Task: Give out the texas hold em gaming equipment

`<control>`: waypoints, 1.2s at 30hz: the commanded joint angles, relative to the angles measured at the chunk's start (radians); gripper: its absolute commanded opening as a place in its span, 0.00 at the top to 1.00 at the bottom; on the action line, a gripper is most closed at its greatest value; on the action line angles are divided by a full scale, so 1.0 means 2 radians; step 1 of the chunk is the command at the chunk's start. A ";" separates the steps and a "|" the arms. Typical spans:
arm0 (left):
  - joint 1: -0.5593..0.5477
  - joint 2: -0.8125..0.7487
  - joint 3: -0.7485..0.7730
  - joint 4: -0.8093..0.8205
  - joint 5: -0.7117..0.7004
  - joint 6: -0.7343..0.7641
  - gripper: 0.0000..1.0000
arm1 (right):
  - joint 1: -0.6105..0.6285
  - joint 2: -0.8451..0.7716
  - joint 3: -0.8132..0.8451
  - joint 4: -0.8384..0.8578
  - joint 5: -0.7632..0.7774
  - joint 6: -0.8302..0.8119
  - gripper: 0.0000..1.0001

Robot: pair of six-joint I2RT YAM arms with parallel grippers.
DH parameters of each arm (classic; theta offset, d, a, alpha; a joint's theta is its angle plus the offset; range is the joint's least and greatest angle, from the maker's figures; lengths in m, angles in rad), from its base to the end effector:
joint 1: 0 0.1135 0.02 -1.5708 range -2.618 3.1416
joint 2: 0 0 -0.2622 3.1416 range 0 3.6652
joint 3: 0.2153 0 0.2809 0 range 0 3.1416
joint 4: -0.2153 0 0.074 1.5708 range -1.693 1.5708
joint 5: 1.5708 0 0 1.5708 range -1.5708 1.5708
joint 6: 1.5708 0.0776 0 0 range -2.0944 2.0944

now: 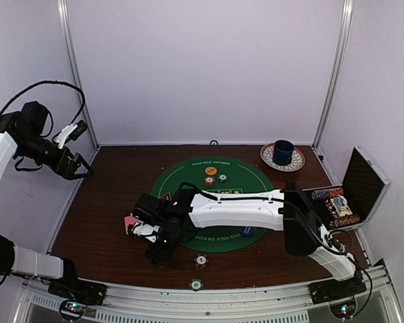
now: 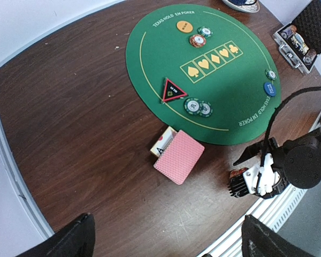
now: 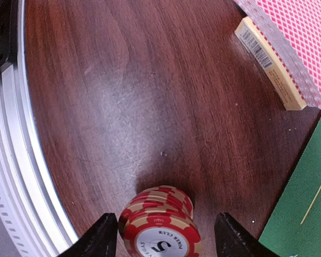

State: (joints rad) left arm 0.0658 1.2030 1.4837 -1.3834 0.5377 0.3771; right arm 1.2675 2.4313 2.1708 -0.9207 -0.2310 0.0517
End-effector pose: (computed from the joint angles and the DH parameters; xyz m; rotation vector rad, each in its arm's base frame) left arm 0.2383 -0.0241 0.3663 0.5544 2.4648 -0.5456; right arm 0.1492 0.5361 0.1334 -1.7169 2.3509 0.6187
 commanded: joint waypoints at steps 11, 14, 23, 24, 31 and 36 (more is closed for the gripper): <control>0.002 -0.006 0.017 -0.001 0.001 0.007 0.02 | 0.001 0.005 0.007 -0.004 -0.005 0.000 0.50; 0.002 -0.006 0.018 0.000 0.001 0.007 0.02 | 0.001 0.004 0.008 -0.005 -0.005 0.000 0.59; 0.002 -0.005 0.019 0.000 0.002 0.007 0.02 | -0.001 -0.019 0.035 -0.024 0.029 -0.009 0.85; 0.002 -0.005 0.019 -0.001 0.003 0.006 0.02 | -0.002 -0.022 0.041 -0.028 0.033 -0.009 0.85; 0.002 -0.006 0.021 -0.002 -0.001 0.008 0.03 | -0.037 -0.051 0.048 -0.028 0.053 0.006 0.87; 0.002 -0.006 0.021 -0.002 0.001 0.007 0.03 | -0.077 -0.044 0.031 -0.017 0.065 0.023 0.90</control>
State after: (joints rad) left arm 0.0658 1.2030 1.5002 -1.3895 0.5358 0.3775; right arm 1.1816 2.3814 2.2524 -0.9714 -0.1535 0.0620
